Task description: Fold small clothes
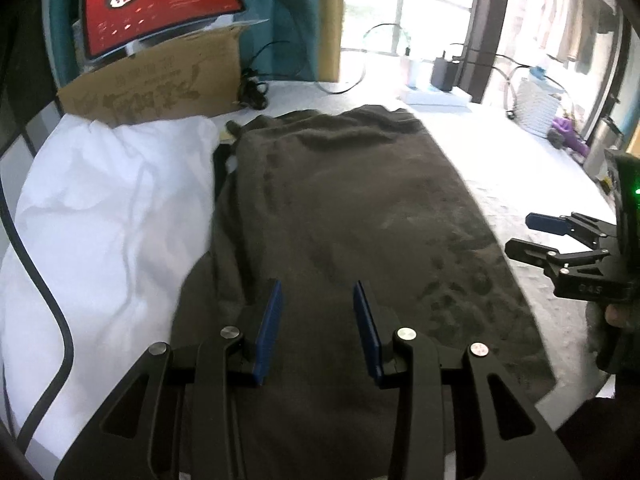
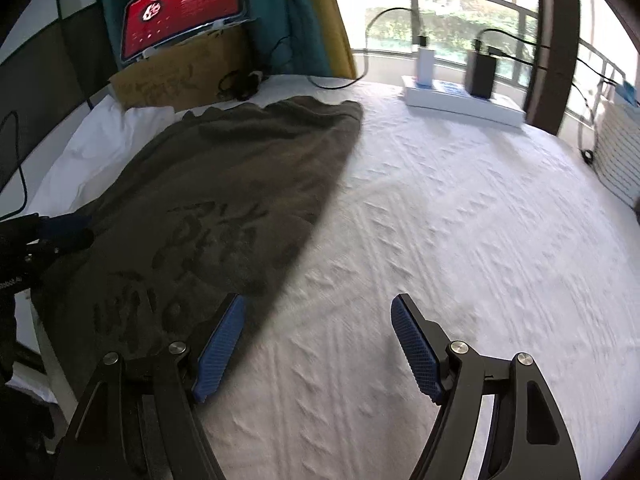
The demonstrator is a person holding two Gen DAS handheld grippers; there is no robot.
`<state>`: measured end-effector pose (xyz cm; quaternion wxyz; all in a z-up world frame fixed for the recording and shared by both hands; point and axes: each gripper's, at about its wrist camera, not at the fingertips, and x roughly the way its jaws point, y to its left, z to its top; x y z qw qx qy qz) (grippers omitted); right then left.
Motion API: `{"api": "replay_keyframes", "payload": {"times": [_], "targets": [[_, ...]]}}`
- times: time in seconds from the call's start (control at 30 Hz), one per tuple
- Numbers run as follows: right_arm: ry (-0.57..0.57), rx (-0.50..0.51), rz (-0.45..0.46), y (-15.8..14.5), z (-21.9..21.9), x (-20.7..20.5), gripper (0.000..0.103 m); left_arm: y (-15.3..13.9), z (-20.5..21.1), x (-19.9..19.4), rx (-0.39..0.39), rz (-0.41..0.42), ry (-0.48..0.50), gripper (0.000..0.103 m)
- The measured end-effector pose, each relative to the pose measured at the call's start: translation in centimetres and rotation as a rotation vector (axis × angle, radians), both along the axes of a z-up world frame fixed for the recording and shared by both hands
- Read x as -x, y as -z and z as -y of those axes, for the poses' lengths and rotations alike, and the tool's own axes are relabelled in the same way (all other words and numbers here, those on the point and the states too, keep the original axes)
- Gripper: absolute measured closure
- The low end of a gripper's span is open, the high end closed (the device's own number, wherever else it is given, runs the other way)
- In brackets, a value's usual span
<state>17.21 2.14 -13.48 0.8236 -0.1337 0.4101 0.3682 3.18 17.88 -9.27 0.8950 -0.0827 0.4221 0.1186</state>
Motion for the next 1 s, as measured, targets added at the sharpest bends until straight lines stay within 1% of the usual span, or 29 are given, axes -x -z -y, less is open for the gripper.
{"api": "replay_keyframes", "payload": {"times": [0.33,0.43,0.53,0.67,0.8,0.93,0.97,1.0], "targets": [[0.094,-0.029,0.022,-0.9,6.2,1.3,0.026,-0.4,4.8,-0.5,-0.024,0.002,0.098,0.066],[0.127,-0.039,0.034,-1.2,8.1,1.7,0.026,-0.2,6.3,-1.0,-0.022,0.008,0.14,0.066],[0.162,-0.055,0.04,-1.5,10.3,2.0,0.026,0.4,7.6,-1.7,-0.016,-0.003,0.153,0.066],[0.205,-0.069,0.048,-1.8,12.9,2.1,0.026,0.3,9.7,-2.2,0.009,0.024,0.187,0.066],[0.26,-0.068,0.039,-2.0,15.3,1.8,0.026,-0.2,11.7,-3.0,-0.042,0.061,0.183,0.066],[0.309,-0.078,0.038,-2.3,17.5,1.9,0.026,-1.3,13.1,-3.4,-0.042,0.103,0.198,0.066],[0.318,-0.079,0.046,-2.5,18.1,2.0,0.026,-1.7,13.4,-3.4,-0.039,0.113,0.2,0.058],[0.326,-0.08,0.052,-2.7,18.5,2.1,0.026,-2.0,13.6,-3.4,-0.035,0.122,0.197,0.043]]}}
